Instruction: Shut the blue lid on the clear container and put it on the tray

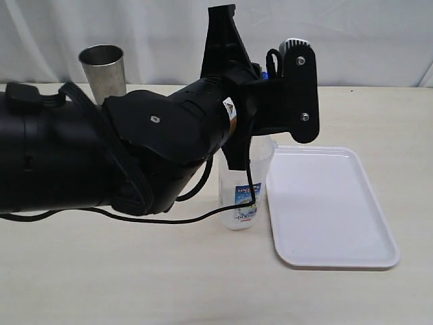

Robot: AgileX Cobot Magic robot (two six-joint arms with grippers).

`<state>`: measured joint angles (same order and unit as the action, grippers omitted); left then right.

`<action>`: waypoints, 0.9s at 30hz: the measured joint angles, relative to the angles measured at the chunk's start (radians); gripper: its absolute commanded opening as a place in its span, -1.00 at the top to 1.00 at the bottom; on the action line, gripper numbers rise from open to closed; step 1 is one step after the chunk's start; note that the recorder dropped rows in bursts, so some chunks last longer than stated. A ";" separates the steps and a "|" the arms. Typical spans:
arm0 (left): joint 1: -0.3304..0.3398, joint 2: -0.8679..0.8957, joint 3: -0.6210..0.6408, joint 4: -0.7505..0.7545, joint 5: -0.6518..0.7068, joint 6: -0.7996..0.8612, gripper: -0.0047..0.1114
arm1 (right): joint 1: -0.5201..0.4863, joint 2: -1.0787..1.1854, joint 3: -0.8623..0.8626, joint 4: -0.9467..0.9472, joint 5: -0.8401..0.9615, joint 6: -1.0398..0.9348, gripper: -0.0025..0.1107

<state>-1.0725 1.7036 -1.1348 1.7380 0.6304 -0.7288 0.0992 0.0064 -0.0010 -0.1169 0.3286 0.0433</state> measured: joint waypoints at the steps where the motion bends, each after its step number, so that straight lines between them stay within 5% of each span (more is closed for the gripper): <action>1: 0.002 0.000 0.000 0.000 0.000 0.000 0.92 | 0.000 0.000 0.000 0.000 0.000 0.000 0.88; 27: 0.048 0.002 0.000 -0.043 -0.102 0.000 0.92 | 0.000 0.000 0.000 0.000 0.000 0.000 0.88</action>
<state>-1.0244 1.7059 -1.1348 1.6945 0.5281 -0.7288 0.0992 0.0064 -0.0010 -0.1169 0.3286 0.0433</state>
